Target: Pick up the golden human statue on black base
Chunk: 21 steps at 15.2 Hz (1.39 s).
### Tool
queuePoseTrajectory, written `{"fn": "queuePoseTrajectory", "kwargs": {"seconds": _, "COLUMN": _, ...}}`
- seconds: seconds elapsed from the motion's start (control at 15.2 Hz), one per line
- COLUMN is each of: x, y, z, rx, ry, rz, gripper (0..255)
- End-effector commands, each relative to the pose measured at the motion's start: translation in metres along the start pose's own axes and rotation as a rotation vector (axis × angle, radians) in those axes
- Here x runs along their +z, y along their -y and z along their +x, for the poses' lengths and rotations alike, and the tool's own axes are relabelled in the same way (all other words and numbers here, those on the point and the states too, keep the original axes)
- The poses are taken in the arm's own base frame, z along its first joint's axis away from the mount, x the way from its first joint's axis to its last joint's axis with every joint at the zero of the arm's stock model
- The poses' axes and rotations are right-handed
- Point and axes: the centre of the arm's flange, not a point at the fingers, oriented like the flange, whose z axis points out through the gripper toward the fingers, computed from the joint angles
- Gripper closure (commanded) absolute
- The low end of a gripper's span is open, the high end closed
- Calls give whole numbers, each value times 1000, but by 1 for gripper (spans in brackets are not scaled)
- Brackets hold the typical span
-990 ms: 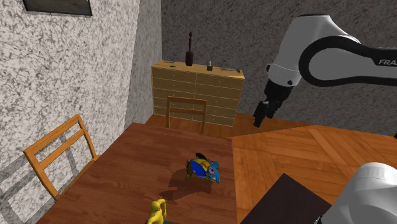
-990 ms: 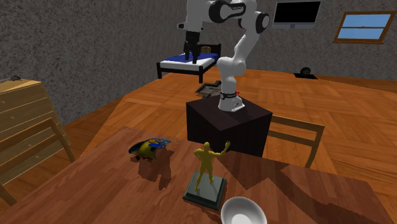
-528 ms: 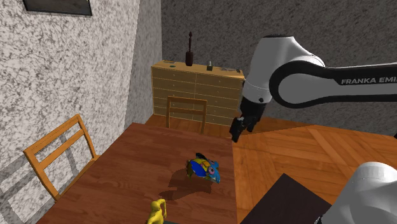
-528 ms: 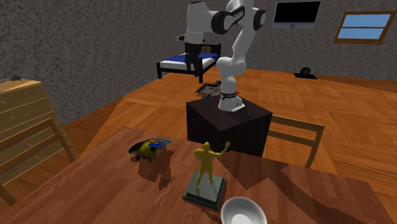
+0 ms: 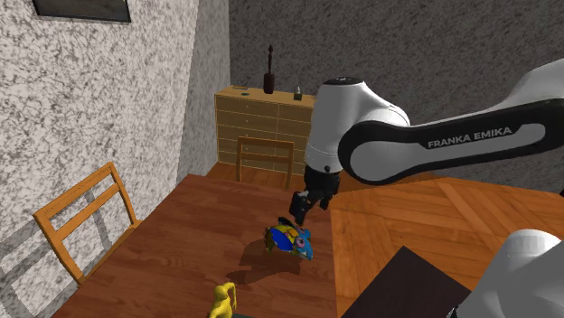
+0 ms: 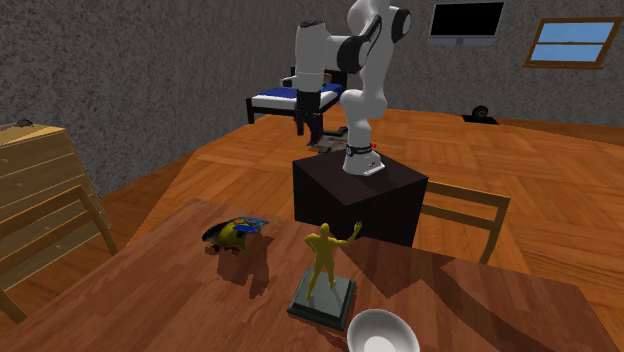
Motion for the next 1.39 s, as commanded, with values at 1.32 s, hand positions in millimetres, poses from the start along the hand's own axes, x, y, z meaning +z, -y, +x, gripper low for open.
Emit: {"fn": "queuePoseTrajectory", "kwargs": {"seconds": 1.32, "x": 152, "y": 231, "z": 79, "rx": 9, "ry": 93, "rz": 28, "gripper": 0}}
